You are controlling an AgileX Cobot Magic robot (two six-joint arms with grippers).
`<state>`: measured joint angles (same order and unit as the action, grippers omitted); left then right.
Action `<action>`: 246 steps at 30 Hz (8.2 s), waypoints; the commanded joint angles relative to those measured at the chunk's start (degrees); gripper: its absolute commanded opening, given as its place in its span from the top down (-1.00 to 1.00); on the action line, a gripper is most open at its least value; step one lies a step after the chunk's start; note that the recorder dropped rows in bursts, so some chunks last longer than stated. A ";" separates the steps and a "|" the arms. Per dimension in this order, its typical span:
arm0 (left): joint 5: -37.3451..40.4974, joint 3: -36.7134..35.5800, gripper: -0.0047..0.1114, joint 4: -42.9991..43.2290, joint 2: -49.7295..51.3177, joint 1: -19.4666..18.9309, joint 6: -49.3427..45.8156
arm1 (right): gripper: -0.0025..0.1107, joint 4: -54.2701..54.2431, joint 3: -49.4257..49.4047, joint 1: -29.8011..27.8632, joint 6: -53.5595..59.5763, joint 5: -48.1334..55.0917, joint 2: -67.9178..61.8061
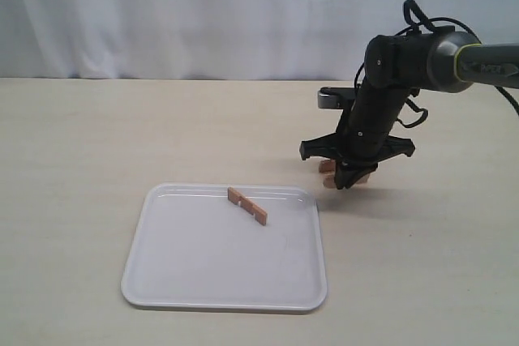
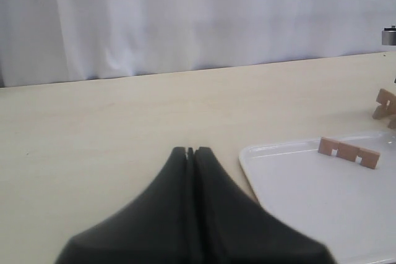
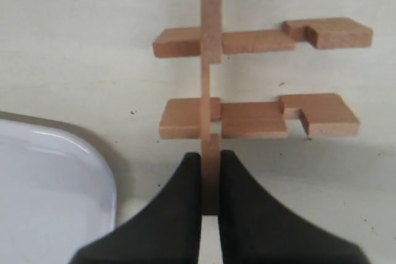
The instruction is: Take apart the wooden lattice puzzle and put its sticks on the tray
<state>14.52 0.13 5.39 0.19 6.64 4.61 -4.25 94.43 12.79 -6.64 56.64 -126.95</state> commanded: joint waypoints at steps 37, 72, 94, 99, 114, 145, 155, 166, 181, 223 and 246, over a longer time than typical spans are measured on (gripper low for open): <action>-0.64 -0.13 0.92 -0.04 -0.19 0.00 0.18 | 0.88 -5.61 0.17 -0.02 15.95 7.69 5.79; -0.64 -0.13 0.92 -0.04 -0.19 0.00 0.18 | 0.88 -6.85 0.05 22.17 30.14 1.97 4.57; -0.64 -0.13 0.92 -0.04 -0.19 0.00 0.18 | 0.32 -6.85 0.05 22.17 29.85 -1.33 -0.82; -0.64 -0.13 0.92 -0.04 -0.19 0.00 0.18 | 0.04 -6.85 0.18 22.17 29.34 -1.33 -0.67; -0.64 -0.13 0.92 -0.04 -0.19 0.00 0.18 | -0.08 -6.86 0.18 22.17 27.14 -1.33 5.62; -0.64 -0.13 0.92 -0.04 -0.19 0.00 0.18 | -0.08 16.83 0.18 16.76 6.64 -1.94 7.99; -0.64 -0.13 0.92 -0.04 -0.19 0.00 0.18 | -0.58 7.91 0.08 5.46 5.13 6.67 7.88; -0.64 -0.13 0.92 0.10 -0.19 0.01 0.18 | -0.67 4.25 0.08 -1.45 5.51 4.57 3.01; -0.64 -0.13 0.92 -0.03 -0.19 0.01 0.18 | -0.67 3.15 0.08 -1.94 4.82 -2.60 -0.46; -0.64 -0.13 0.92 -0.03 -0.19 0.01 0.18 | 0.88 8.92 0.02 0.67 -2.76 4.95 2.51; -0.64 -0.13 0.92 -0.03 -0.19 0.01 0.18 | 0.88 -14.30 -0.91 5.43 22.88 5.13 6.79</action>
<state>14.52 0.13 5.39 0.19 6.64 4.61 -17.98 93.88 16.05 14.26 62.02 -120.72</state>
